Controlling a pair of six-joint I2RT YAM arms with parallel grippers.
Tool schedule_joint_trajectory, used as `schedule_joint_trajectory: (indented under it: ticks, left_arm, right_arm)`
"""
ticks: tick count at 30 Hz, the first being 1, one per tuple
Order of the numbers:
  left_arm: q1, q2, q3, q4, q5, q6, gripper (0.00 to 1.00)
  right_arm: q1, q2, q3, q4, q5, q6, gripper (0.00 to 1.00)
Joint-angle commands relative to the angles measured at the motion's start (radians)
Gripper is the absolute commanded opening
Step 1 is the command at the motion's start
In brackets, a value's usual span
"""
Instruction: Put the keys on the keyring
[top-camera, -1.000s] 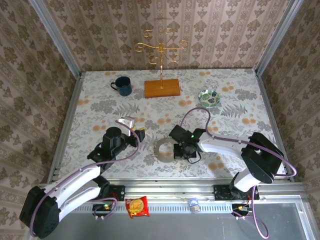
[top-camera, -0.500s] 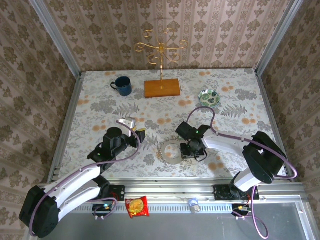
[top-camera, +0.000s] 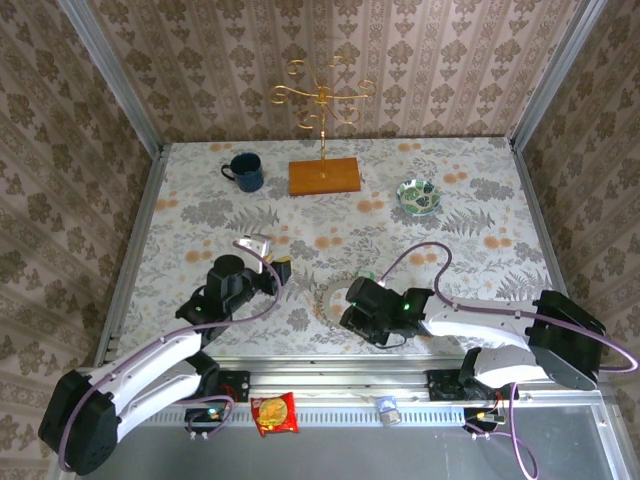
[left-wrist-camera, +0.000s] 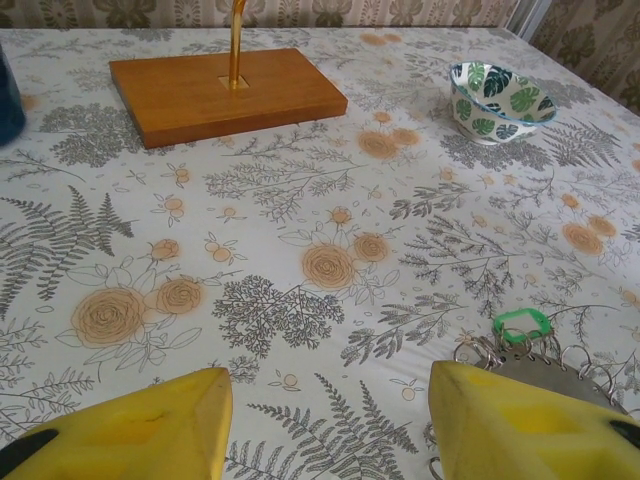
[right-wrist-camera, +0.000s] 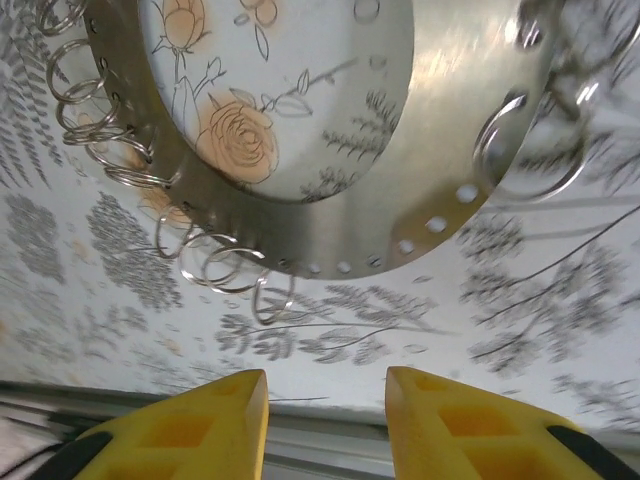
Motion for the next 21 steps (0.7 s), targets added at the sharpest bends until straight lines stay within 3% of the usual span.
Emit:
schedule_joint_trajectory:
  ticks: [1,13,21]
  left_arm:
    - [-0.007,-0.039,-0.026,0.014,-0.024,0.02,0.55]
    - [-0.006,-0.126,-0.051,-0.026,-0.044,0.026,0.55]
    - [-0.004,-0.142,-0.052,-0.037,-0.047,0.032,0.56]
  right_arm:
    - [0.031,0.036,0.011,0.129,0.074,0.267,0.38]
    - [0.061,0.18,-0.01,0.252,0.067,0.382,0.35]
    - [0.061,0.207,0.0,0.221,0.077,0.385,0.21]
